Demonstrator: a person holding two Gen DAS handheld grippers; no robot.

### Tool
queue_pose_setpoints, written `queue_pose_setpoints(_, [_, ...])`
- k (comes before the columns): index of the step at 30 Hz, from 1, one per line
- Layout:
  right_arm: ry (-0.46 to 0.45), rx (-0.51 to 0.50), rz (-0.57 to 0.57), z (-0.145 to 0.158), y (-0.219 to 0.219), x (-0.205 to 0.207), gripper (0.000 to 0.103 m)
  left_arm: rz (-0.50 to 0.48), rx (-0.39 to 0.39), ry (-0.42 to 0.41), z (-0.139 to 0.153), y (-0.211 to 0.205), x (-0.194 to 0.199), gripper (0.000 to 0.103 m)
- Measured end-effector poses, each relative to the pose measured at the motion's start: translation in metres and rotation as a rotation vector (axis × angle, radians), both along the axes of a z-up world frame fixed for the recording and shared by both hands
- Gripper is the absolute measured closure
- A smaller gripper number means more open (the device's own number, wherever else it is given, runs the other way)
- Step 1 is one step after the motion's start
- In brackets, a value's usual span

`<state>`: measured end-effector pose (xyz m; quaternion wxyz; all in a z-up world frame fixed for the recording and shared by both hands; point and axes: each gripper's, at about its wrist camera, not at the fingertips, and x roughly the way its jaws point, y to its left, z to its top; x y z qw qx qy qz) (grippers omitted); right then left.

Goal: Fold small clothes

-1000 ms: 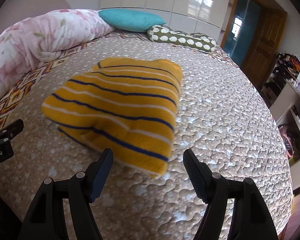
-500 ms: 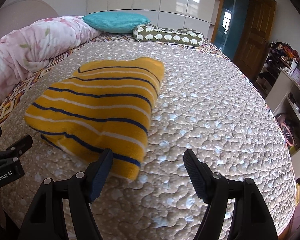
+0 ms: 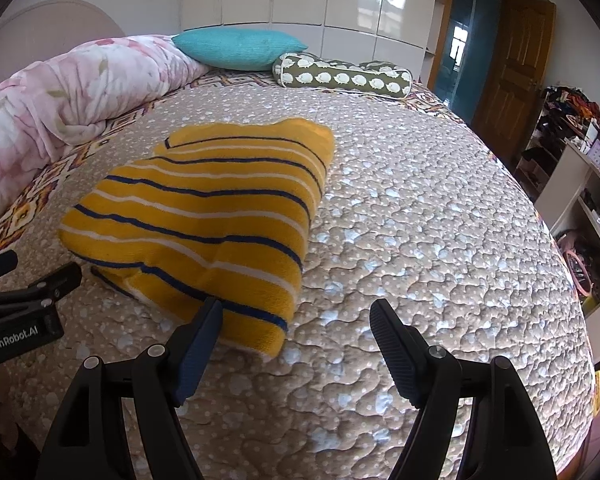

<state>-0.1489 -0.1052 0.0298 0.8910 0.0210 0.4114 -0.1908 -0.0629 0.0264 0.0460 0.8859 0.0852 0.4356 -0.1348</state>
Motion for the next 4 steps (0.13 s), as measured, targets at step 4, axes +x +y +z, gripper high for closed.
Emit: queue_pose_setpoints(4, [0.018, 0.019, 0.012, -0.0055, 0.0003, 0.0029, 0.023, -0.013, 0.006, -0.005, 0.0002, -0.0021, -0.0021, 0.000])
